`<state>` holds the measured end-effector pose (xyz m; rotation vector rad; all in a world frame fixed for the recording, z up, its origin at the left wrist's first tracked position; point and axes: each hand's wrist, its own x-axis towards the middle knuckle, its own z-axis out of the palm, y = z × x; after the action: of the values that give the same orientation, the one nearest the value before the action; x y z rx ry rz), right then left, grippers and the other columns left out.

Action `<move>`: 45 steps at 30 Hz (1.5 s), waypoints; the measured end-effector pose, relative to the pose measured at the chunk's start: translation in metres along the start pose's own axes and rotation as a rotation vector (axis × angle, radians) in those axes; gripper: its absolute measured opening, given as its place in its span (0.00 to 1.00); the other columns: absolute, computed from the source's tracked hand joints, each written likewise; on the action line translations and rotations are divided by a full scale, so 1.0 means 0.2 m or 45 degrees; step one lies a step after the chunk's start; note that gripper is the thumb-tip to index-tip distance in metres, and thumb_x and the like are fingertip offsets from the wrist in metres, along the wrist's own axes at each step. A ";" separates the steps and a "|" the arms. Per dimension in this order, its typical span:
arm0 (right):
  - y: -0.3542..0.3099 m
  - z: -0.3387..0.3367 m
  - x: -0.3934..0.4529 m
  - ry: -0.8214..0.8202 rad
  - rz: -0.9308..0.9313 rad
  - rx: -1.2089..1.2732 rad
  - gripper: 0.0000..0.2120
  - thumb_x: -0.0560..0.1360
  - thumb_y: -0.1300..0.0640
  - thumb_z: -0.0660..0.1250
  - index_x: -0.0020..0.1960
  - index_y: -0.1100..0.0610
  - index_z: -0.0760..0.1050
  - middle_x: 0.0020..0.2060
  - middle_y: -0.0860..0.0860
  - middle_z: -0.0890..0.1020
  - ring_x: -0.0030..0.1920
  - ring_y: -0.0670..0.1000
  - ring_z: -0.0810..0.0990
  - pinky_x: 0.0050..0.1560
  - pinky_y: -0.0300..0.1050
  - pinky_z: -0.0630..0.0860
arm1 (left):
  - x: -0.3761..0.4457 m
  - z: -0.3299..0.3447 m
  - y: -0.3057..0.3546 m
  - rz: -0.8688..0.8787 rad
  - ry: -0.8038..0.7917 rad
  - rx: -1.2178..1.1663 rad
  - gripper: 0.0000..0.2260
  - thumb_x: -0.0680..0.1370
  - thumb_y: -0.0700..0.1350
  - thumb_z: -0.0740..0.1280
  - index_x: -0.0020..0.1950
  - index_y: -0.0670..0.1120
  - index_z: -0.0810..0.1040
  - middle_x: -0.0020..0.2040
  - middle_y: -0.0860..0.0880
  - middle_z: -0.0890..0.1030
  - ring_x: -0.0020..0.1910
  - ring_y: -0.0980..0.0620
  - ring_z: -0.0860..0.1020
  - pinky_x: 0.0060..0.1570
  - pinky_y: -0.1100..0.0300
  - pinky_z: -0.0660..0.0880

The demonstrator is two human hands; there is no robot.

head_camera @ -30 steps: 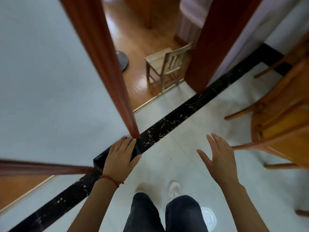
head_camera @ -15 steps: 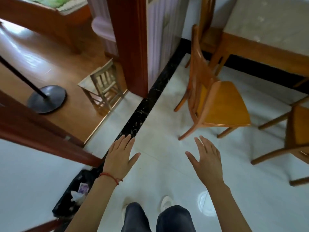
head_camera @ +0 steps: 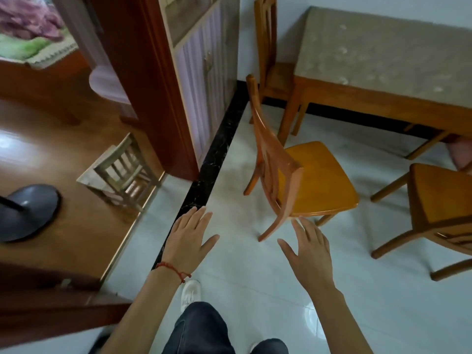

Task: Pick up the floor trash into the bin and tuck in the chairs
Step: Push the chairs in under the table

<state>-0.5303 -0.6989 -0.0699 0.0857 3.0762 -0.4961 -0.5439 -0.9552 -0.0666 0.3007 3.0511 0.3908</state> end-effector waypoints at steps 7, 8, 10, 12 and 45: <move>-0.29 0.12 0.26 0.090 0.222 0.011 0.25 0.71 0.44 0.62 0.61 0.60 0.74 0.59 0.59 0.78 0.60 0.61 0.76 0.58 0.57 0.70 | 0.49 -0.09 -0.33 0.244 -0.107 0.053 0.30 0.78 0.61 0.48 0.59 0.39 0.77 0.58 0.41 0.79 0.58 0.40 0.76 0.54 0.46 0.73; -0.33 0.12 0.30 0.108 0.248 0.017 0.25 0.71 0.44 0.63 0.61 0.60 0.74 0.59 0.59 0.78 0.59 0.62 0.76 0.57 0.57 0.70 | 0.56 -0.11 -0.37 0.285 -0.103 0.073 0.31 0.79 0.61 0.46 0.59 0.39 0.77 0.58 0.42 0.79 0.58 0.41 0.76 0.54 0.46 0.72; -0.40 0.13 0.37 0.122 0.290 0.019 0.26 0.70 0.44 0.63 0.61 0.60 0.73 0.59 0.59 0.78 0.59 0.62 0.76 0.57 0.57 0.70 | 0.69 -0.13 -0.44 0.367 -0.121 0.103 0.34 0.79 0.61 0.42 0.59 0.40 0.77 0.58 0.42 0.79 0.58 0.42 0.76 0.54 0.46 0.72; -0.44 0.14 0.43 0.140 0.327 0.011 0.26 0.70 0.45 0.63 0.61 0.60 0.73 0.58 0.59 0.78 0.58 0.62 0.77 0.57 0.57 0.71 | 0.82 -0.13 -0.49 0.423 -0.148 0.108 0.32 0.79 0.61 0.45 0.59 0.40 0.77 0.59 0.42 0.78 0.59 0.42 0.75 0.56 0.47 0.71; -1.09 0.26 1.12 0.491 1.406 -0.078 0.27 0.73 0.43 0.60 0.64 0.61 0.72 0.62 0.61 0.75 0.62 0.62 0.74 0.60 0.58 0.69 | 2.28 -0.21 -0.57 1.357 -0.501 -0.149 0.31 0.75 0.60 0.54 0.65 0.37 0.72 0.64 0.38 0.73 0.64 0.38 0.70 0.62 0.44 0.65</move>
<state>-0.7664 -0.9105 -0.0587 1.8816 2.7092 -0.3078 -1.0152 -0.9821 -0.0672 1.7319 2.2146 0.4478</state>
